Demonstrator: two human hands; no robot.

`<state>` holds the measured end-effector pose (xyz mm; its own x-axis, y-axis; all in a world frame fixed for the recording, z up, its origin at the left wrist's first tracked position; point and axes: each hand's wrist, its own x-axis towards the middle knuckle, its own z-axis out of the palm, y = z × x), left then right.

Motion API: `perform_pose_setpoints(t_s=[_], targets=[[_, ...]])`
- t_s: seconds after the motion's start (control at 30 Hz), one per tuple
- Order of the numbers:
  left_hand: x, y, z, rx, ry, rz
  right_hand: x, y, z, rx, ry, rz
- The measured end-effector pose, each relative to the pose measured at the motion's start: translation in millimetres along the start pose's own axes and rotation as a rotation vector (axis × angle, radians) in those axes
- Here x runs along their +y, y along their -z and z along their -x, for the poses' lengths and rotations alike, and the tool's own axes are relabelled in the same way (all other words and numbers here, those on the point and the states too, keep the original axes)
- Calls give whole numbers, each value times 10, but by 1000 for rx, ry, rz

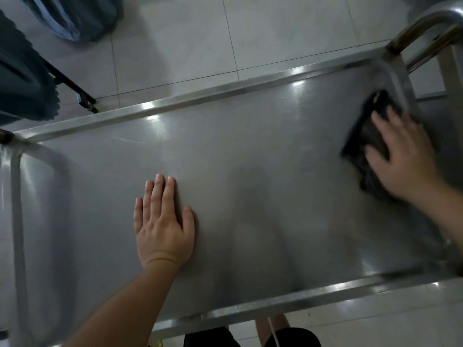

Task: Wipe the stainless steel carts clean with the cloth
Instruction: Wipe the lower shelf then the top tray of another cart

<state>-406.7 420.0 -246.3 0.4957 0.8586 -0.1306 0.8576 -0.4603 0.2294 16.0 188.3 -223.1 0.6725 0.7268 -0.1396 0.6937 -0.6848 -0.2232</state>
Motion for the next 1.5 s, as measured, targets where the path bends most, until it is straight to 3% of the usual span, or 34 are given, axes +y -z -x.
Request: perform_pose_setpoints(t_s=[0.17, 0.27, 0.4, 0.53, 0.77, 0.93, 1.07, 1.23, 1.33, 1.5], targets=[[-16, -2, -12, 1, 0, 2, 405, -303, 1884, -46, -4, 62], [-30, -20, 9, 5, -11, -12, 391, -362, 2251, -122, -51, 98], [-56, -49, 15, 16, -23, -25, -106, -340, 1675, -69, -12, 71], [-65, -40, 11, 5, -24, -35, -599, -200, 381, -35, 86, 75], [-10, 14, 9, -2, -9, -24, -958, -51, -1526, -93, 11, 43], [14, 40, 8, -2, -7, -15, -898, -104, -986, -85, 71, 24], [0, 32, 2, -8, -7, -9, -685, -235, 539, -44, 145, 44], [-23, 9, 5, -9, -12, -11, -527, -410, 2183, -222, 197, 111], [-30, 0, 11, 4, -15, -15, -659, -448, 2070, -229, 174, 108], [-22, -5, 23, 30, -16, -19, -1249, -519, 815, -50, 242, 73]])
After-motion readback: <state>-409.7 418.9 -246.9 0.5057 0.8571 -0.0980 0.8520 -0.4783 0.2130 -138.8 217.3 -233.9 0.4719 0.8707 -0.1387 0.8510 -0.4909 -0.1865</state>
